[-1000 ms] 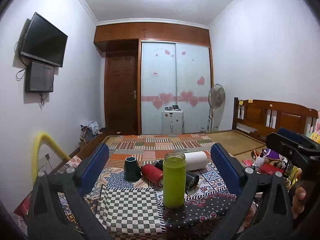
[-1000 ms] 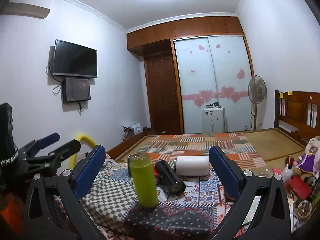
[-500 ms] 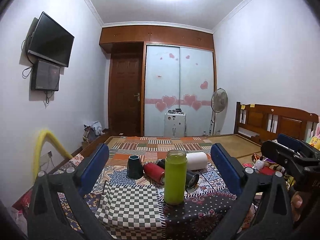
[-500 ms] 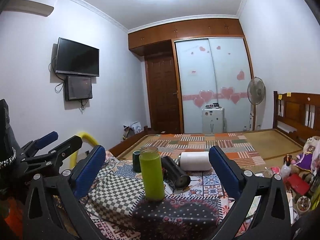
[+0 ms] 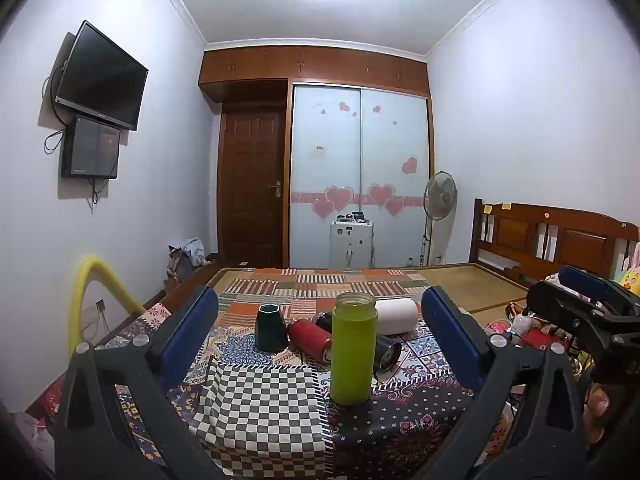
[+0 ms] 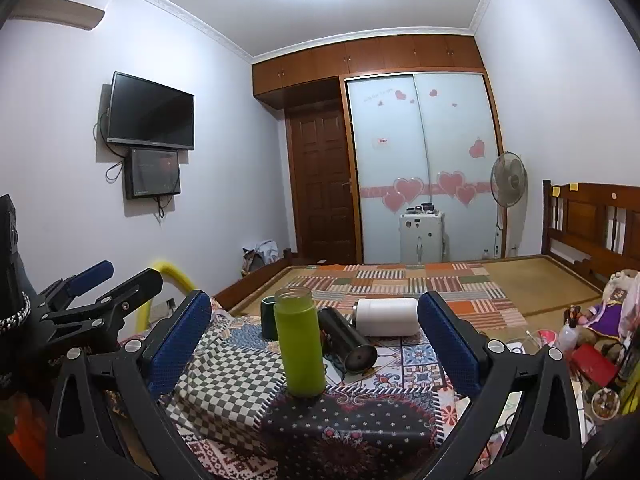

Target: Flip cup upright

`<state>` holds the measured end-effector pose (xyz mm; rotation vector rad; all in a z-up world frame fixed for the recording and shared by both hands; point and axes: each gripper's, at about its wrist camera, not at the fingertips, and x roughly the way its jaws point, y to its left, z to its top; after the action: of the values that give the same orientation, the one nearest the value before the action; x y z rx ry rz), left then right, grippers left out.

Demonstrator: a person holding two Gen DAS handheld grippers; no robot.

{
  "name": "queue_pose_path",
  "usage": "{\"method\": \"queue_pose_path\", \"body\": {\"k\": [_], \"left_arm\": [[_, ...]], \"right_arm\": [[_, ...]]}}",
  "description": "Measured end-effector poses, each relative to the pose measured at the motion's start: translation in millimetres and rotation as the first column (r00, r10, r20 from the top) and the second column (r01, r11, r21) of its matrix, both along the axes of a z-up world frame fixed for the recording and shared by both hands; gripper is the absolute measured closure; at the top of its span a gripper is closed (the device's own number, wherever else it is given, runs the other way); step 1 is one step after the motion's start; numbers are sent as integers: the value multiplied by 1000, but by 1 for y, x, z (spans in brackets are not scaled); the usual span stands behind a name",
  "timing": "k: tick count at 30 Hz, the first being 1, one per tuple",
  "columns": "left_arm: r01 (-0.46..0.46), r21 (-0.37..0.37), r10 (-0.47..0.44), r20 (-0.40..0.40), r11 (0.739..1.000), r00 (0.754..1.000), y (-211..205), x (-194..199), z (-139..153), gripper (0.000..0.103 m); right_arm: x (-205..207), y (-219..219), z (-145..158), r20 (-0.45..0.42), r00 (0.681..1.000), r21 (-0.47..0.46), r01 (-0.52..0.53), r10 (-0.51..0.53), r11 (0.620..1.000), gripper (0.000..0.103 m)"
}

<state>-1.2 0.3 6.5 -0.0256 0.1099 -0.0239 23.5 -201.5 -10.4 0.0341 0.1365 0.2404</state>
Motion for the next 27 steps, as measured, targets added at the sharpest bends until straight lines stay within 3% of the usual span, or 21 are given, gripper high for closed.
{"method": "queue_pose_path", "body": {"k": [27], "left_arm": [[-3, -17, 2, -20, 1000, 1000, 2, 11, -7, 0]], "right_arm": [[3, 5, 1, 4, 1000, -4, 4, -4, 1000, 0]]}}
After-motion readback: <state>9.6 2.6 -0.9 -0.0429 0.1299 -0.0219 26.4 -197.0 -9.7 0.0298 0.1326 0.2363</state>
